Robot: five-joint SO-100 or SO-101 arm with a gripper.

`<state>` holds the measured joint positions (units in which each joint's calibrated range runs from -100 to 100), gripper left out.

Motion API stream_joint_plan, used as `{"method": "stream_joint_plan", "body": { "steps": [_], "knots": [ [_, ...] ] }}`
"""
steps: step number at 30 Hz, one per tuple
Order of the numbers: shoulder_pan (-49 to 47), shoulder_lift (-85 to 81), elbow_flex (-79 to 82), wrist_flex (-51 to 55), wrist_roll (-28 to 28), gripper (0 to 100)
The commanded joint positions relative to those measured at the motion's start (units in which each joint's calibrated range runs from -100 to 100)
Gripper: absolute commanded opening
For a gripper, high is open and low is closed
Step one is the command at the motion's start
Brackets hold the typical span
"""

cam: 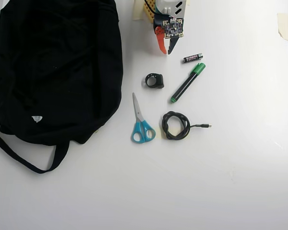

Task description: Put the green marker into the black bag

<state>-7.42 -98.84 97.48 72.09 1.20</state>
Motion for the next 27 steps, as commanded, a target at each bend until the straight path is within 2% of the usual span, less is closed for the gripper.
{"method": "stream_joint_plan", "body": {
  "steps": [1,27],
  "knots": [
    [0.17,-0.75,1.80,0.09,0.01,2],
    [-0.51,-0.75,1.80,-1.98,-0.04,2]
  ]
}}
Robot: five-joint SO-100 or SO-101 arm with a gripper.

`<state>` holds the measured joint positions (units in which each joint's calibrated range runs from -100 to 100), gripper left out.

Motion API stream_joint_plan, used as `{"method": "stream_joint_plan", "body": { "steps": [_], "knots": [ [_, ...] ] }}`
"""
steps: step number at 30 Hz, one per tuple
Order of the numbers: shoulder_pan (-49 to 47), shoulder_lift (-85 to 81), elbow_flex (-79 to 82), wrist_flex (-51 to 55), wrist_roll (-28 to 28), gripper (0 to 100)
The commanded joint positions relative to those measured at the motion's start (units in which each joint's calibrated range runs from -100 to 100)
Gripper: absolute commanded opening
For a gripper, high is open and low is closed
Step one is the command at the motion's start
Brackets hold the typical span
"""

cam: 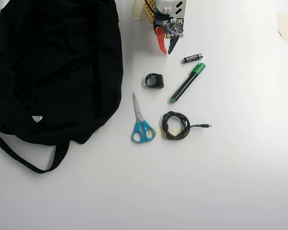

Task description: Put the green marker into the black bag

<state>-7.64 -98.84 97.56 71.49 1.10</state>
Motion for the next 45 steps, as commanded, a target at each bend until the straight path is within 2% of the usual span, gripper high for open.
{"method": "stream_joint_plan", "body": {
  "steps": [1,8,15,20,33,45],
  "knots": [
    [-0.29,-0.75,1.63,-3.27,0.05,2],
    [-0.36,1.16,0.73,-19.81,0.00,2],
    [-0.36,12.53,-2.95,-46.34,0.00,2],
    [-0.06,21.33,-9.78,-55.04,0.00,2],
    [0.46,49.05,-43.56,-57.71,0.53,2],
    [0.84,70.29,-68.36,-57.71,0.58,2]
  ]
}}
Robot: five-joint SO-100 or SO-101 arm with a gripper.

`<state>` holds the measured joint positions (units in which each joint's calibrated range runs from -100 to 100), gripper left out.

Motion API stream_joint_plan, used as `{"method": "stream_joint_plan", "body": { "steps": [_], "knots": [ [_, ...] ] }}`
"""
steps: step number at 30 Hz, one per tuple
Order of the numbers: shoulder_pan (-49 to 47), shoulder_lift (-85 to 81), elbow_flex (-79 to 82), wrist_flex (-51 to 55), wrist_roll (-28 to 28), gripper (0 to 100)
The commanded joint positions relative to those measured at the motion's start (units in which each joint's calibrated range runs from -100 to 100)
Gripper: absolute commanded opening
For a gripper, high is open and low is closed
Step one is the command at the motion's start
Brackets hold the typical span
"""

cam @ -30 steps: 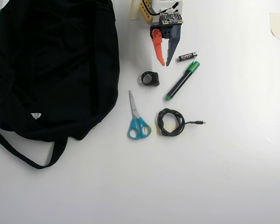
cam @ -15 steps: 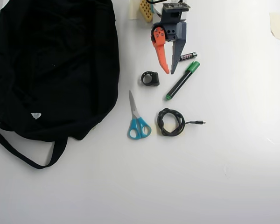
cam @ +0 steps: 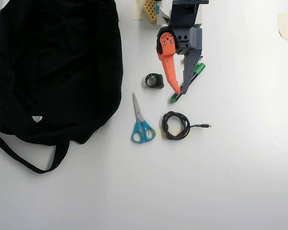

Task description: Put the green marker into the black bag

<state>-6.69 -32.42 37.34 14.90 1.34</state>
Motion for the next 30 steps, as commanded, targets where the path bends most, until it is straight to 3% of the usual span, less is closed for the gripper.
{"method": "stream_joint_plan", "body": {
  "steps": [1,11,15,22,25,30],
  "knots": [
    [-0.12,5.45,-10.03,-1.12,0.33,2],
    [-0.12,19.14,-25.57,-1.12,0.49,2],
    [-0.42,23.29,-29.44,-1.12,5.58,2],
    [-0.34,29.93,-38.51,-1.20,5.47,2],
    [0.25,31.42,-40.04,-1.20,0.91,2],
    [0.25,31.42,-40.04,-1.20,0.49,2]
  ]
}}
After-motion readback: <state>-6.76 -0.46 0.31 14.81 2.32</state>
